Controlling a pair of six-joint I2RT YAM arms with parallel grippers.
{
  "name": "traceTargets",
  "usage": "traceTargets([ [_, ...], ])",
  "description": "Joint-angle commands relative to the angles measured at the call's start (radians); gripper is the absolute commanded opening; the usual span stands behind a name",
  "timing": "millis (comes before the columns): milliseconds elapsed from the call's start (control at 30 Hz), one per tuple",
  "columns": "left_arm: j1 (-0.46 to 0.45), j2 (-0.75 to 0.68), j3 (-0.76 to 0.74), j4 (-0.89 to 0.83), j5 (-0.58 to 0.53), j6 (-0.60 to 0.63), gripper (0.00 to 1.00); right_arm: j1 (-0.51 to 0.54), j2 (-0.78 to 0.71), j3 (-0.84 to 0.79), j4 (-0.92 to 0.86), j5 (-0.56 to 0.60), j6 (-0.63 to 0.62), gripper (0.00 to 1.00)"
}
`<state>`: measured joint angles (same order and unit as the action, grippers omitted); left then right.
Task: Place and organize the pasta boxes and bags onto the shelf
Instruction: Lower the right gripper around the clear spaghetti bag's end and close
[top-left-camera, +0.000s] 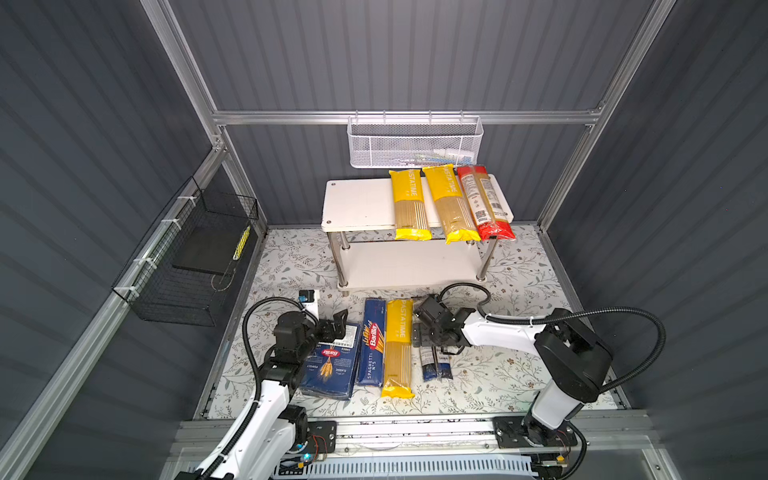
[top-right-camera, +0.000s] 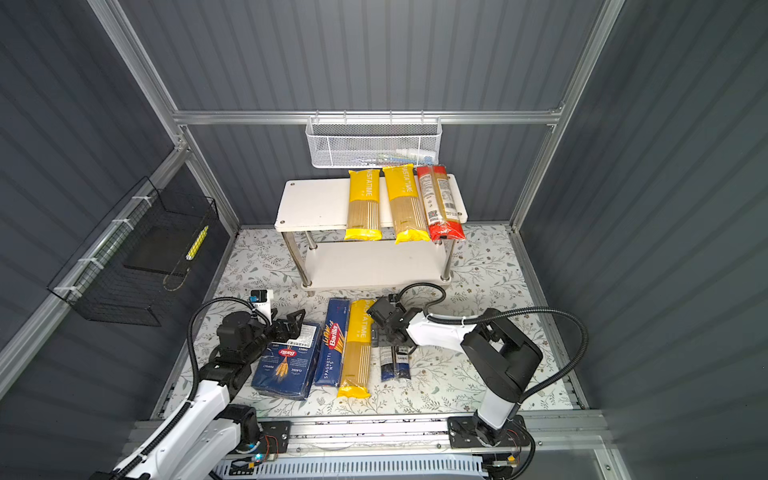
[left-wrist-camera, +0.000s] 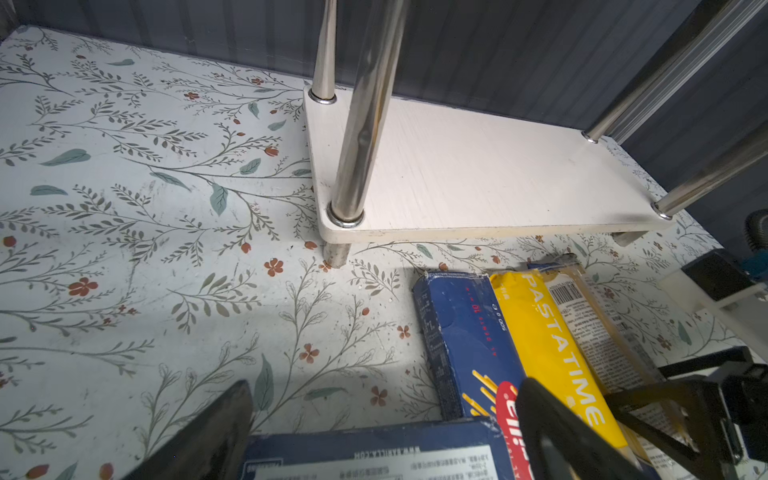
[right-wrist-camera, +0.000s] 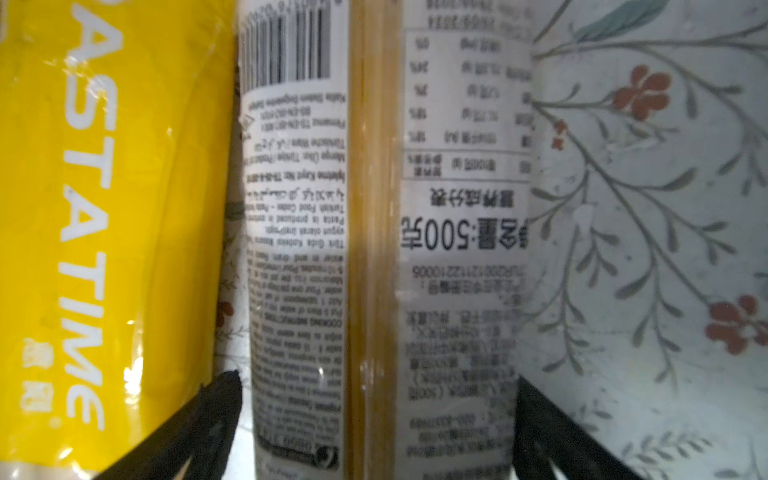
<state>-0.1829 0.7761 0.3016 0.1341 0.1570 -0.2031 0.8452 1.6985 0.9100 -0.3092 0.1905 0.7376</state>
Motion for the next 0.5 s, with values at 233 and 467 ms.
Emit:
traceTargets([
  [233, -0.004, 0.000, 0.016, -0.011, 0.009, 0.017, 1.00, -0.008, 0.035, -0.071, -0.006, -0.061, 0.026, 0.80],
  [467, -0.004, -0.006, 0.013, -0.011, 0.007, 0.017, 1.00, -0.009, 0.021, -0.080, 0.002, -0.068, 0.028, 0.71],
])
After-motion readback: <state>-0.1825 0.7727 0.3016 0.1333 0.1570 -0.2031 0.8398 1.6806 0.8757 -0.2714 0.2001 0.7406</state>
